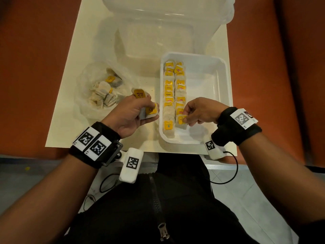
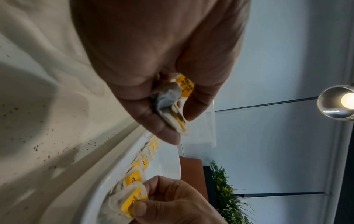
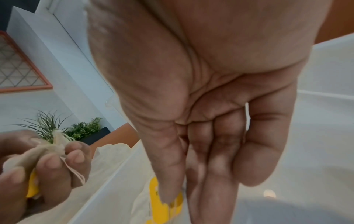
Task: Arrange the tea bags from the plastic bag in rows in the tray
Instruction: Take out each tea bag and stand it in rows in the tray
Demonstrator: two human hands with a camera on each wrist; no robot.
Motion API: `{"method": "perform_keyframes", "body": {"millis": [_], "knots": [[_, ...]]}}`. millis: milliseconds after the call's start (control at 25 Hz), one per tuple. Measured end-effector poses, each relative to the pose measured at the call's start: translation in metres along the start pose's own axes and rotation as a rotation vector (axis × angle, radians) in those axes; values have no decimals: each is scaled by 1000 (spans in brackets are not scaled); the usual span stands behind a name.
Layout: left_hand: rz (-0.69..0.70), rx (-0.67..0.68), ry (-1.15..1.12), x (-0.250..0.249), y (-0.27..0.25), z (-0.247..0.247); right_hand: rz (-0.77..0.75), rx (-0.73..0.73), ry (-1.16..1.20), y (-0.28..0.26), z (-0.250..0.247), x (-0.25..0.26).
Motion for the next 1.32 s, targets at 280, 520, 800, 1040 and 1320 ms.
{"method": "perform_keyframes", "body": {"millis": [280,520,800,1040,1320], "knots": [[41,-73,46,2,-1,-6,53,-67,-72,9,-1,-1],[29,-74,36,2,-1,-3,81,-89,21,9,1,-2],[22,-77,22,2,0,-3,54,-95,76,11,2,1],[17,-77,23,2,1,-3,42,-95,55,11,2,2],[14,-71,31,-2,2,-4,38,-117,28,15,1,1]]}}
Point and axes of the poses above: each hand's wrist, its own y-axis towards the middle knuckle, its own z-axis out of the palm, x = y × z, the point moved 2 cm from there along y, towards the middle knuckle, and after that the axes turned 14 degrees about y, right-handed, at the moved point
